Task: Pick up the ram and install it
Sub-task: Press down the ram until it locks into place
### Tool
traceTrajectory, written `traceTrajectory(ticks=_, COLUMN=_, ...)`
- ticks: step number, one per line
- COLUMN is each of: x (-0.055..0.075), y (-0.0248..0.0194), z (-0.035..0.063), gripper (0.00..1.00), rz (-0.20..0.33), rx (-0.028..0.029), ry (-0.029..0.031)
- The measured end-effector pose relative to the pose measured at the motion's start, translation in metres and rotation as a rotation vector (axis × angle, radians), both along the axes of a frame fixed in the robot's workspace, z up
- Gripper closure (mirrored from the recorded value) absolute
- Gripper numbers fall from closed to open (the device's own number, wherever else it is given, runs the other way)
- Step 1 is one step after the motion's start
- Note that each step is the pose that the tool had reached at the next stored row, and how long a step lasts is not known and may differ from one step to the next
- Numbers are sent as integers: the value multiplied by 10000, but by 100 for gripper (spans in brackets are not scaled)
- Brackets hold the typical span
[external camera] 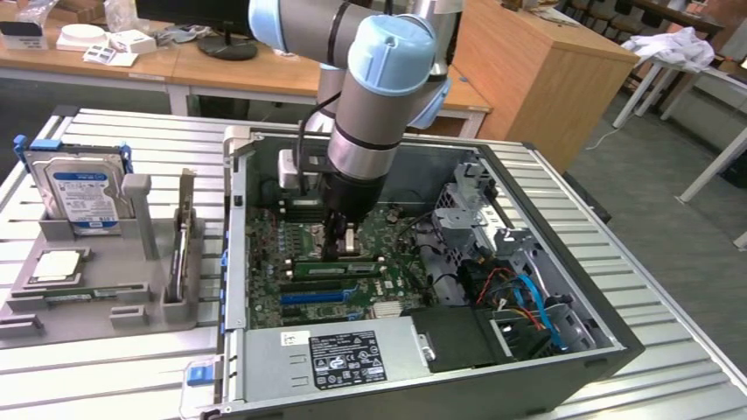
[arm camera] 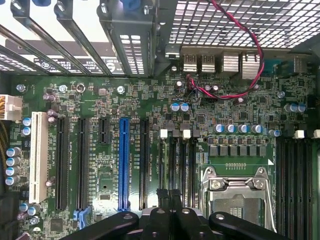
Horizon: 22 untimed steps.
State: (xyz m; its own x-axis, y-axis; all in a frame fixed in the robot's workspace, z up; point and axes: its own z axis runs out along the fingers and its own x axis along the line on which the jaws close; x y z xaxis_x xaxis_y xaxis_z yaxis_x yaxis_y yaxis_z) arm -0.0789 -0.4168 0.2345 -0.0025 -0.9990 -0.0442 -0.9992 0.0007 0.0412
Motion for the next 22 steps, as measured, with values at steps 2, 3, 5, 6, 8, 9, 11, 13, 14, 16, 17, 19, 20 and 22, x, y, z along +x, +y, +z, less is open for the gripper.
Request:
traceTrajectory(ticks=2, x=0, y=1, z=-6, gripper=89, rz=0, rx=3, ry=-2)
traceTrajectory(ticks=3, x=0, y=1, z=-11, gripper=89, rz=0, rx=4, ry=-2)
traceTrajectory(ticks=5, x=0, y=0, z=-24, gripper=89, rz=0, rx=1, ry=0)
traceTrajectory(ticks=6, x=0, y=0, z=-31, gripper=89, rz=0, rx=1, ry=-1)
traceTrajectory(ticks=8, x=0, y=0, z=-42, gripper=89, rz=0, rx=2, ry=-1)
traceTrajectory(ticks=9, x=0, y=0, z=-45, gripper=89, rz=0, rx=1, ry=-1)
traceTrajectory(ticks=11, x=0, y=0, z=-46, gripper=89, rz=-1, rx=-1, ry=0)
traceTrajectory(ticks=13, x=0, y=0, z=-47, gripper=89, rz=0, rx=0, ry=0)
traceTrajectory(ticks=14, x=0, y=0, z=-48, gripper=89, rz=0, rx=0, ry=-1)
traceTrajectory(ticks=16, x=0, y=1, z=-57, gripper=89, rz=0, rx=5, ry=-3)
traceTrajectory(ticks=17, x=0, y=0, z=-62, gripper=89, rz=0, rx=2, ry=-2)
traceTrajectory(ticks=19, x=0, y=0, z=-72, gripper=89, rz=0, rx=1, ry=-1)
traceTrajectory(ticks=20, x=0, y=0, z=-75, gripper=89, rz=0, rx=-2, ry=1)
traceTrajectory(ticks=22, x=0, y=0, z=-75, gripper=89, rz=0, rx=-3, ry=1)
